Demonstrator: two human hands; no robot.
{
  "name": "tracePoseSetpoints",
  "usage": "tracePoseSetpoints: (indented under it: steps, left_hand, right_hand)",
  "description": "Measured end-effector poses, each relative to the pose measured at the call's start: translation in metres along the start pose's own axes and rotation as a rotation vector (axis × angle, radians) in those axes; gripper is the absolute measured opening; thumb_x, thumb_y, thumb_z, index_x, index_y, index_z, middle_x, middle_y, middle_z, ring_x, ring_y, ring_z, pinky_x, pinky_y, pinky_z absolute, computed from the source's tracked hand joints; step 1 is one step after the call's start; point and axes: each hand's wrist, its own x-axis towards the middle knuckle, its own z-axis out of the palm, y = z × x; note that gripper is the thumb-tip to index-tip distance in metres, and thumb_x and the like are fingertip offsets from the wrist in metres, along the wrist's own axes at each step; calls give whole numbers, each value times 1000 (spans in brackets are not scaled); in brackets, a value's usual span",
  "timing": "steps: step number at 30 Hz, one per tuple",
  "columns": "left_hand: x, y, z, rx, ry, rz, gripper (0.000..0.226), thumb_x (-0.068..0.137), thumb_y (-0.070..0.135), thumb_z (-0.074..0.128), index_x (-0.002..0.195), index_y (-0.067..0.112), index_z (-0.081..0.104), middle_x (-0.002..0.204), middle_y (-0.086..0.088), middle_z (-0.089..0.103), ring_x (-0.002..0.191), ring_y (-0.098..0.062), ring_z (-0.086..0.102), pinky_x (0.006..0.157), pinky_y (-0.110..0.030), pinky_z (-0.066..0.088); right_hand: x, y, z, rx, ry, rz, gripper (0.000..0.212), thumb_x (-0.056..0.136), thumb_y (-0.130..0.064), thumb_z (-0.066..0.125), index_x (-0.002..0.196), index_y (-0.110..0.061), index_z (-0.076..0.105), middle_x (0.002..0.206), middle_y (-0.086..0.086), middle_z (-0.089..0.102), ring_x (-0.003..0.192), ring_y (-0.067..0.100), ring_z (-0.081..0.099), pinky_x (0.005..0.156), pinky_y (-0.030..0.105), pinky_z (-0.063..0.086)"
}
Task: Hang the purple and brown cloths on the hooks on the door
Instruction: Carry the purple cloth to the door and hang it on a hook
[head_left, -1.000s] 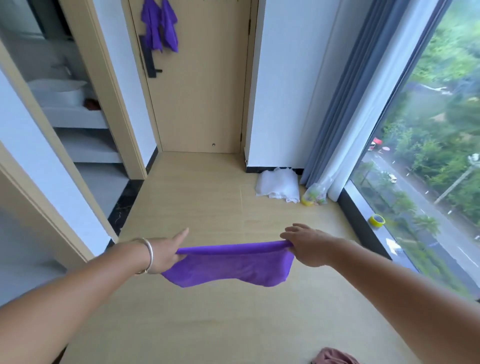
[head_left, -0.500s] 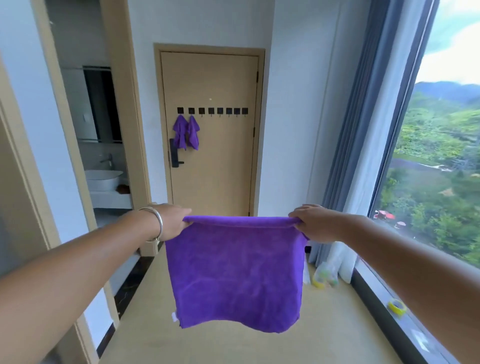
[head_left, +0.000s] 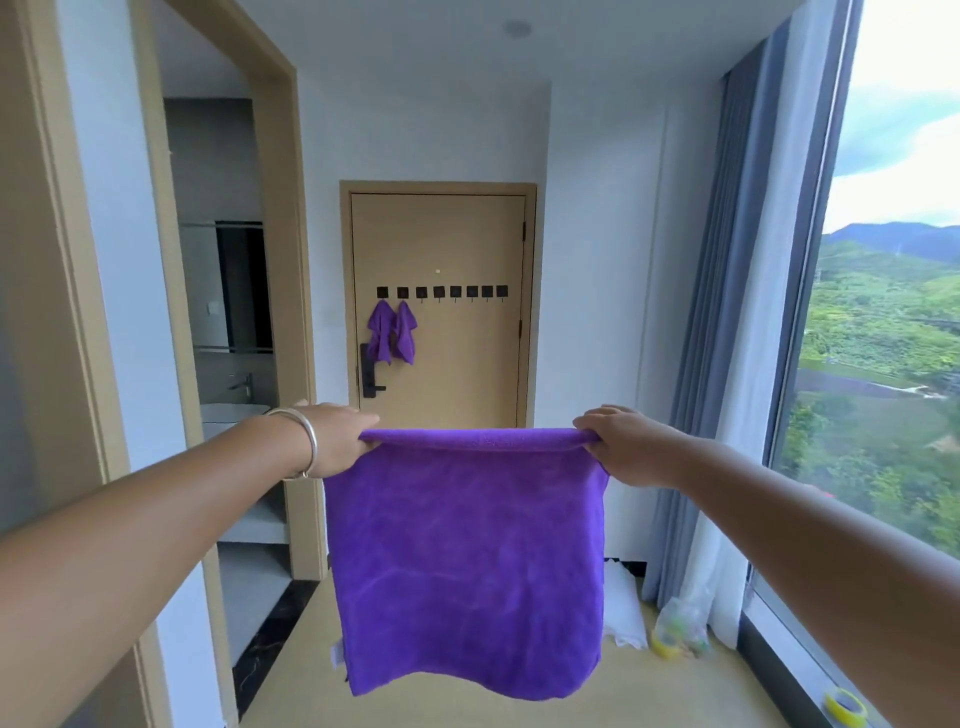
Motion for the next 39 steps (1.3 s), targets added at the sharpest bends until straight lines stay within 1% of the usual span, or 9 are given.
tracePoseSetpoints:
  steps: [4, 8, 10, 12, 17, 20, 23, 25, 39]
  left_hand:
    - [3, 3, -4, -44, -6, -20, 30, 102, 43, 29, 100, 24, 51, 105, 1, 62, 96, -18, 57, 89, -41, 42]
    - [5, 9, -9, -41, -14, -75, 46, 102, 45, 27, 144, 27, 32, 147, 0, 44, 130, -24, 45, 104, -42, 34]
    - [7, 8, -10, -39, -1, -71, 41, 102, 44, 27, 136, 24, 37, 137, -1, 52, 115, -24, 52, 92, -39, 38]
    - [13, 4, -6, -47, 19, -53, 27, 102, 43, 29, 108, 23, 46, 114, -1, 62, 93, -21, 56, 81, -37, 42]
    - [42, -13, 14, -61, 28, -45, 25, 102, 41, 30, 89, 23, 41, 93, 2, 60, 86, -19, 56, 78, -38, 44]
    - [72, -32, 30, -77, 27, -40, 21, 102, 42, 30, 94, 26, 42, 100, 1, 61, 87, -18, 55, 83, -40, 45]
    - [109, -57, 45, -71, 8, -52, 39, 102, 44, 28, 136, 26, 38, 132, 0, 55, 114, -22, 53, 99, -44, 40]
    - [136, -78, 54, -65, 3, -66, 47, 101, 45, 26, 145, 28, 29, 143, 0, 48, 128, -24, 46, 106, -45, 35]
    - [269, -180, 101, -109, 3, -57, 38, 103, 38, 29, 131, 16, 41, 129, -7, 56, 115, -28, 53, 94, -43, 40]
  right_hand:
    - [9, 7, 1, -4, -9, 1, 33, 100, -17, 34, 121, -9, 58, 126, 6, 56, 124, 21, 43, 103, 26, 27]
    - [26, 15, -3, 4, 11, 4, 32, 100, -17, 34, 118, -9, 59, 124, 6, 58, 120, 21, 45, 95, 21, 26]
    - [36, 17, -1, 22, 7, 13, 31, 100, -16, 34, 114, -9, 60, 120, 6, 59, 117, 20, 46, 90, 22, 28]
    - [47, 19, 3, 31, 4, 14, 30, 99, -16, 34, 110, -10, 60, 116, 6, 59, 114, 21, 47, 87, 24, 29]
    - [84, 21, 27, 23, -21, 2, 30, 97, -16, 34, 111, -9, 60, 115, 7, 59, 115, 22, 46, 95, 30, 36]
    - [117, 22, 47, 4, -47, 8, 29, 96, -18, 34, 110, -11, 59, 116, 6, 57, 116, 22, 45, 99, 37, 40]
    - [155, 20, 63, -6, -58, 21, 28, 97, -20, 34, 108, -12, 58, 115, 5, 56, 117, 22, 44, 99, 40, 40]
    - [182, 15, 71, -11, -69, 20, 26, 98, -20, 33, 105, -13, 57, 114, 4, 56, 116, 22, 44, 99, 40, 40]
    - [345, -7, 125, -6, -116, 27, 25, 98, -17, 33, 79, -22, 48, 98, 1, 52, 100, 15, 39, 88, 34, 40]
